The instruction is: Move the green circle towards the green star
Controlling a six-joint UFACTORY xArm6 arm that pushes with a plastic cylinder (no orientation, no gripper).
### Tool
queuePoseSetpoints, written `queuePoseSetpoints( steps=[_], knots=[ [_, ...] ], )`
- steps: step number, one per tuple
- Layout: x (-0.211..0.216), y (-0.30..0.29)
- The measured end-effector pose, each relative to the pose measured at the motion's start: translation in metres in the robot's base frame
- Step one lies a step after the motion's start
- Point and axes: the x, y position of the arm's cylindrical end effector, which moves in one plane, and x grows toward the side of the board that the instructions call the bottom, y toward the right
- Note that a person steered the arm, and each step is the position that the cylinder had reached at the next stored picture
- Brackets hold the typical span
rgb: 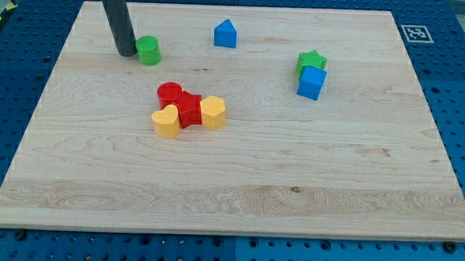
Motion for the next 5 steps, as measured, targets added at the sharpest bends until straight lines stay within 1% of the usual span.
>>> queuePoseSetpoints(
  steps=[2, 3, 5],
  knots=[
    [0.0, 0.013],
    [0.0, 0.033],
    [0.0, 0.094]
  ],
)
